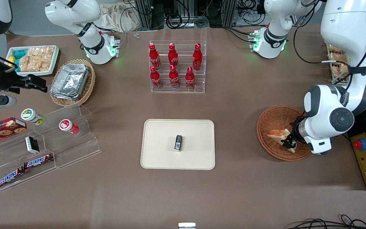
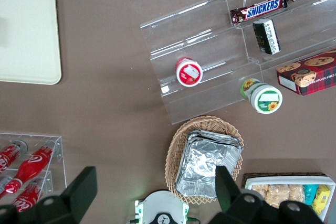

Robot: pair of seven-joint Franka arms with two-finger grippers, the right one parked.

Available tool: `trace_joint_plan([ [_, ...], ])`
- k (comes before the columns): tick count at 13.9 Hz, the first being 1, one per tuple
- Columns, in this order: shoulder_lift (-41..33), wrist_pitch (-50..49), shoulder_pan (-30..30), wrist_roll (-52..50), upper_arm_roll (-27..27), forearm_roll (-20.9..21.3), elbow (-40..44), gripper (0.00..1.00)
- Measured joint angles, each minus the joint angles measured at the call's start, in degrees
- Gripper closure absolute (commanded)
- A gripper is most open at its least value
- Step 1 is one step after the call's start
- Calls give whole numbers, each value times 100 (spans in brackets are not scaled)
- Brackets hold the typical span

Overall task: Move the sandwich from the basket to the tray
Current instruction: 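Lower the open left gripper around the sandwich and close it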

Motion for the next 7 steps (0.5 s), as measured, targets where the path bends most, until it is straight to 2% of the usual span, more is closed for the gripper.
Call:
trace_joint_plan([
  [7, 47, -6, 2, -27, 19, 95, -141, 1],
])
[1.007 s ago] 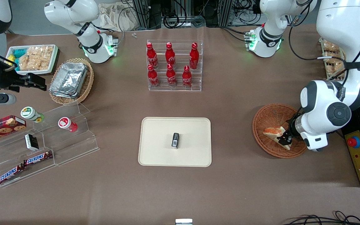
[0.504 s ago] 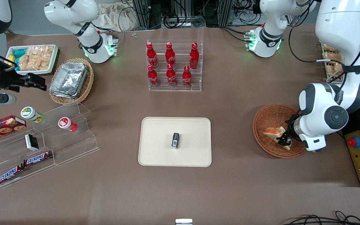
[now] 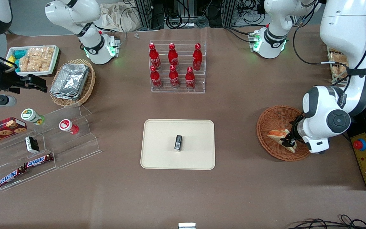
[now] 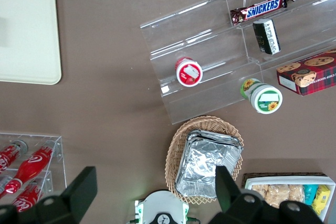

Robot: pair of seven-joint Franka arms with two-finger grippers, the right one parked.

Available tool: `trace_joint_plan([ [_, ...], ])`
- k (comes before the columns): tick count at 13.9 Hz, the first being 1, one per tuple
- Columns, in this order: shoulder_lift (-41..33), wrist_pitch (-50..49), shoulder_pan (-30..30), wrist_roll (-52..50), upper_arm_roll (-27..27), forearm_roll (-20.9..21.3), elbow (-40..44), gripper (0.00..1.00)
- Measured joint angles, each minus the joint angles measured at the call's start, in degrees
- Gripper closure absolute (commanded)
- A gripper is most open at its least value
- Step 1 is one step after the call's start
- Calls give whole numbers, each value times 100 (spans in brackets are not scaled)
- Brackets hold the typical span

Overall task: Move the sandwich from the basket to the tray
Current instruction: 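Lower the open left gripper around the sandwich and close it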

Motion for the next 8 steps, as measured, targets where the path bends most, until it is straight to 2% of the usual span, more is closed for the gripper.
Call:
trace_joint_plan([
  [8, 31, 377, 13, -15, 15, 34, -274, 1],
])
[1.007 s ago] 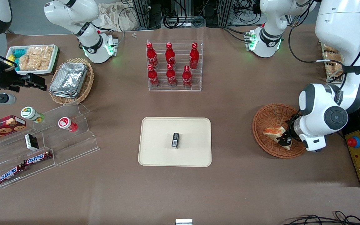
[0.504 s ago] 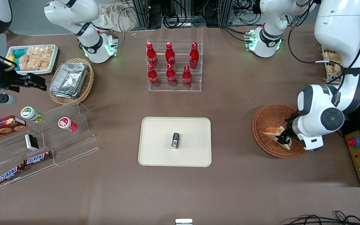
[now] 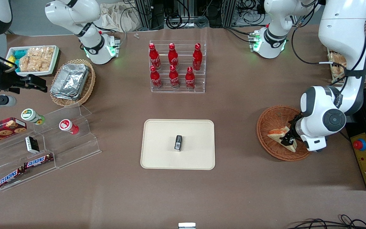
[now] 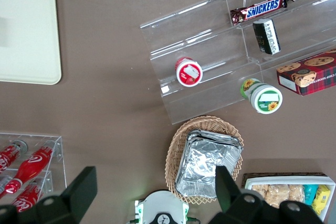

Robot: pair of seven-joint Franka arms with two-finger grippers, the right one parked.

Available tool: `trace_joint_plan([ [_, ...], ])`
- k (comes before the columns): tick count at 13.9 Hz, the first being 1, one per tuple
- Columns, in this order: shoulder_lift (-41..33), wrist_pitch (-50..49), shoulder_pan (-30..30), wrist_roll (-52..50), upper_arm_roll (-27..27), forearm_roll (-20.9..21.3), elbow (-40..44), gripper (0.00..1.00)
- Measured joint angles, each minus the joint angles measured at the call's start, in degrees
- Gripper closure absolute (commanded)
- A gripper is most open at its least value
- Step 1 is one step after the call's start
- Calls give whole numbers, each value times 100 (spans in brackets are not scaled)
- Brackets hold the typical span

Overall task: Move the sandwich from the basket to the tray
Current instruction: 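Lower the open left gripper around the sandwich and close it, then lift the sandwich and carry it toward the white tray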

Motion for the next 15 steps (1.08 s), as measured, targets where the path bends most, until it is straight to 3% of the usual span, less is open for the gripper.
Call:
trace_joint_plan([
  [5, 187, 318, -5, -46, -7, 0, -16, 3],
  [7, 257, 388, -9, -58, -12, 0, -17, 16],
  [10, 277, 415, -17, -66, -17, 0, -16, 61],
  [11, 277, 421, -23, -66, -22, 1, -16, 72],
  [15, 275, 421, -63, -26, -31, 93, 8, 85],
])
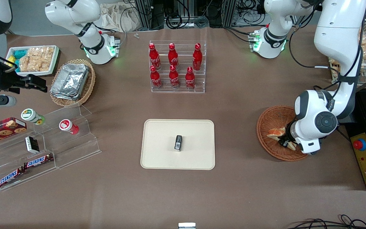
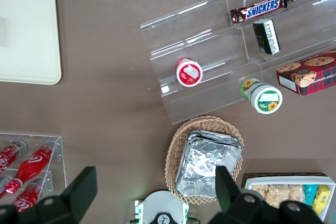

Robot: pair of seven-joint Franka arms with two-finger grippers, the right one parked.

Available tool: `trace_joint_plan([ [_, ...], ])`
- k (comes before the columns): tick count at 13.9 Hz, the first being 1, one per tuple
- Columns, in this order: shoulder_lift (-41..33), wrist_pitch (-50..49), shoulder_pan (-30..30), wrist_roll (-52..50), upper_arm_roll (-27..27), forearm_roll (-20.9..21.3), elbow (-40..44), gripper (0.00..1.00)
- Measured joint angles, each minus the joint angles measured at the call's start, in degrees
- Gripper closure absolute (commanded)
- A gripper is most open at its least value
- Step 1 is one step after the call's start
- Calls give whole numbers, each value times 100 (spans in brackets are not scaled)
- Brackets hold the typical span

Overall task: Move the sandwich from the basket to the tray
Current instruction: 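Lift the sandwich and carry it toward the white tray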

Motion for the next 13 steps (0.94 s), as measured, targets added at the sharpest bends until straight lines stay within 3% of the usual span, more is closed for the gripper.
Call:
trace_joint_plan([
  [7, -461, -797, -3, 765, -4, 60, 287, 92],
  [10, -695, -1951, -10, 1040, -103, 59, 914, 92],
  [13, -724, -2691, -71, 1042, -534, 54, 1629, 100],
])
